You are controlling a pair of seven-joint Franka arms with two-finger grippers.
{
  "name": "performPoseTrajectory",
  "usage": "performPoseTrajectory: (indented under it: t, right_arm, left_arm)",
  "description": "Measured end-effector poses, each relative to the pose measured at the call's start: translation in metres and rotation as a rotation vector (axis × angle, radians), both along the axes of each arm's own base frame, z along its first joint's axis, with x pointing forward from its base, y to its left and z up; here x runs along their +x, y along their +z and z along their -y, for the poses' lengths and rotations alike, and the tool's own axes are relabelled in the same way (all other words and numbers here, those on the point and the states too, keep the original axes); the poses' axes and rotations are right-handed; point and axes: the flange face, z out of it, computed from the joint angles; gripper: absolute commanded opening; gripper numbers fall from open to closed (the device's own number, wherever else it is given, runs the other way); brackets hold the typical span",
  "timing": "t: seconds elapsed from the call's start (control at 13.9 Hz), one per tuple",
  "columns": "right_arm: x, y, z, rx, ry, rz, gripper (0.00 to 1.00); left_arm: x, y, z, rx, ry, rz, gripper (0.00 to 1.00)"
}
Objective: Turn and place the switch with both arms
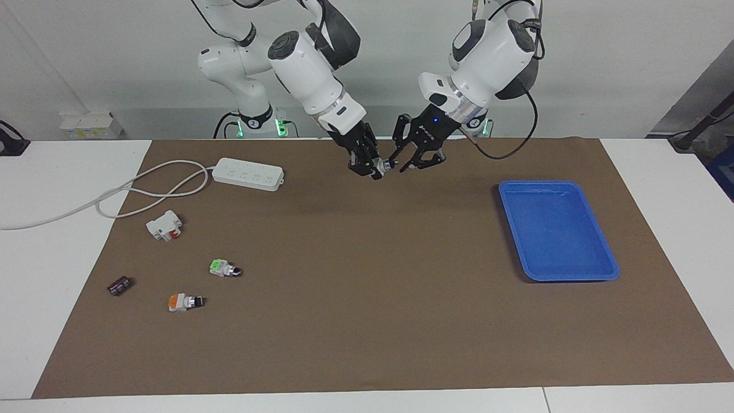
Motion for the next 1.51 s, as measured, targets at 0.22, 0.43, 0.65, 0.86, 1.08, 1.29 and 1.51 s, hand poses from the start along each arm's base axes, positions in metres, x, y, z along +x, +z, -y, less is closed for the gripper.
performPoseTrajectory:
  t: [0.22,0.43,0.65,0.86,1.08,1.29,1.51]
  right_arm:
    - [0.0001,-0.0003,0.0003,0.0,0.0,-0.001,0.0]
    - [0.0,-0.0015,0.0007,-0.002,-0.001,-0.003,0.0]
    - [0.0002,-0.0045,0.0019,-0.005,-0.002,-0.009,0.0]
    - [0.0005,-0.0059,0.0027,-0.006,-0.003,-0.012,0.0]
    - [0.0004,-0.0061,0.003,-0.007,-0.003,-0.013,0.0]
    - [0.0005,-0.0062,0.0031,-0.007,-0.003,-0.013,0.0]
    - [0.0005,-0.0062,0.0031,-0.007,-0.004,-0.013,0.0]
  left_arm:
    - [0.0001,-0.0006,0.0003,0.001,-0.006,0.004,0.4]
    - [0.0,-0.0018,0.0008,0.003,-0.028,0.015,0.29]
    - [-0.0015,-0.0037,0.0039,0.003,-0.037,0.014,0.19]
    - [-0.0025,-0.0042,0.0055,0.002,-0.042,0.014,0.12]
    - [-0.0022,-0.0047,0.0054,0.002,-0.043,0.014,0.1]
    - [-0.0022,-0.0047,0.0054,0.002,-0.044,0.014,0.1]
    - [-0.0022,-0.0047,0.0054,0.002,-0.044,0.014,0.09]
